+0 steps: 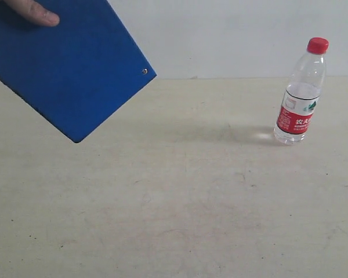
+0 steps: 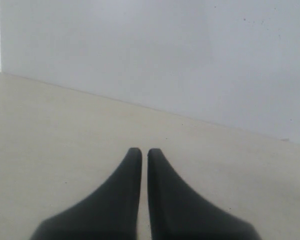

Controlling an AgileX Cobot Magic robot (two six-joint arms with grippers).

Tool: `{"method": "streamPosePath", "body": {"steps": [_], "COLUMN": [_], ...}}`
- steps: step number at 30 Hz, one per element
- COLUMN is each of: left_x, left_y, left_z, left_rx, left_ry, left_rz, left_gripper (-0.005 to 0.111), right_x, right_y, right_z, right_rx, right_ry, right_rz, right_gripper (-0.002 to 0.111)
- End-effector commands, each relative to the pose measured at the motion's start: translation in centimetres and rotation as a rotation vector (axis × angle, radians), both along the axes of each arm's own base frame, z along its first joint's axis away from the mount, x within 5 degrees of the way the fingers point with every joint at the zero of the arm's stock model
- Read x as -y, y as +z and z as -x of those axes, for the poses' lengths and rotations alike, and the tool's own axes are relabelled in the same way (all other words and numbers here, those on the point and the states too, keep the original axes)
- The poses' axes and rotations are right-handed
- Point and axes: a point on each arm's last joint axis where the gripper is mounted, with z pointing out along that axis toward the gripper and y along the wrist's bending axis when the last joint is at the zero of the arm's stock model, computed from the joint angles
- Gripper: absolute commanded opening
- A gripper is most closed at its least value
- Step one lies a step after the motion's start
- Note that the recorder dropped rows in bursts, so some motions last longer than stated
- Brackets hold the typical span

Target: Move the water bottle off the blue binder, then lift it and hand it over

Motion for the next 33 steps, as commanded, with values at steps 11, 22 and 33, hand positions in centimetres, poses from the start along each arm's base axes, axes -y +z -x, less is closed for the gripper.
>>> {"method": "streamPosePath", "body": {"steps": [11,22,33], "left_x": [0.0,0.0,0.0], "left_y": [0.2,0.2,0.2], "left_z": [0.0,0.0,0.0], "left_rx": [0.011,0.011,0.010], "left_ry": [0.000,-0.001,0.002], "left_rz": [0.005,0.005,0.004], "left_gripper": [0.004,0.004,0.004], "right_x": [-0.3,0.5,0.1], "right_y": [-0.1,-0.3,-0.5], "right_z": [0.1,0.1,0.2], "right_rx": [-0.009,-0.031,-0.057], "right_ry": [0.092,-0.102,-0.094], "right_rz": [0.050,-0.005,-0.058], "right_gripper": [0.000,0.000,0.000]}}
